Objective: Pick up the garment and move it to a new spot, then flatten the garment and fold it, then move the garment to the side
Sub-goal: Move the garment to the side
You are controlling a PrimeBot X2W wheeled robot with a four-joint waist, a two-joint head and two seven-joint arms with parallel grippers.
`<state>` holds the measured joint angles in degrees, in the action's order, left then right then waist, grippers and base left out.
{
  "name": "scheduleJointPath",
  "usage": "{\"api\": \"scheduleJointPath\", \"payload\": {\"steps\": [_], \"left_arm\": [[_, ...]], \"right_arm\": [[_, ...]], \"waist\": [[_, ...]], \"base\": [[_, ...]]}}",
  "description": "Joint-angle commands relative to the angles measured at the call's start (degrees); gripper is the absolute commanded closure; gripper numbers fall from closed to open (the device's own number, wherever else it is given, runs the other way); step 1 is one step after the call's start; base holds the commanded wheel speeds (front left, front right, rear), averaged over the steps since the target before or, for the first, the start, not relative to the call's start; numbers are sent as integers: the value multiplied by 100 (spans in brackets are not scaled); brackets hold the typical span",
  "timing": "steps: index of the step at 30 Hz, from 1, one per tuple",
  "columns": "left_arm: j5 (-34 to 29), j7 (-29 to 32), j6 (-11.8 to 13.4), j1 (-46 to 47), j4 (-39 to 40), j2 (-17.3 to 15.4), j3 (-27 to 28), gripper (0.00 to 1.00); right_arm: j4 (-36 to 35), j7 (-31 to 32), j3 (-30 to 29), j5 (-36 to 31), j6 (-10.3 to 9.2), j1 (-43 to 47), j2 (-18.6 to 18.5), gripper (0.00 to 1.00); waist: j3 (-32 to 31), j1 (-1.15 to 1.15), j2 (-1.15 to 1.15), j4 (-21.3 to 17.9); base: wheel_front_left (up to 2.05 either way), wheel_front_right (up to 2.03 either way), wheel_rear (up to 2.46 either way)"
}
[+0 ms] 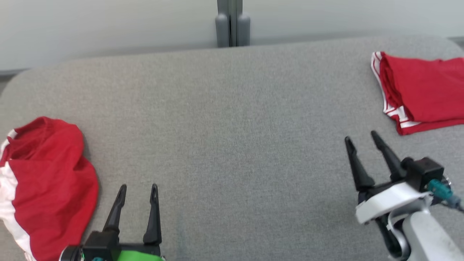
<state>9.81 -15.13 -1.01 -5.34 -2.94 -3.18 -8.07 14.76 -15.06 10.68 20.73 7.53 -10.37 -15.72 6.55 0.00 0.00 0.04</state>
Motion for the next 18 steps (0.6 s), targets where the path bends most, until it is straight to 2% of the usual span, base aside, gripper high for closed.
{"api": "scheduleJointPath", "payload": {"steps": [1, 10, 18], "left_arm": [[-27, -1, -45, -167, 17, 8, 37, 0], [62, -1, -124, -590, 9, 27, 180, 0], [5, -1, -164, -709, -74, 27, 170, 0]], "right_arm": [[-110, -10, -18, -72, -8, 246, 100, 0], [-552, -12, -218, -454, -7, 937, 586, 0], [-600, -12, -314, -622, -8, 1314, 786, 0]], "waist": [[-624, 0, 0, 50], [-952, 0, 0, 175], [-1145, 0, 0, 208]], "base": [[0, 0, 0], [0, 0, 0], [0, 0, 0]]}}
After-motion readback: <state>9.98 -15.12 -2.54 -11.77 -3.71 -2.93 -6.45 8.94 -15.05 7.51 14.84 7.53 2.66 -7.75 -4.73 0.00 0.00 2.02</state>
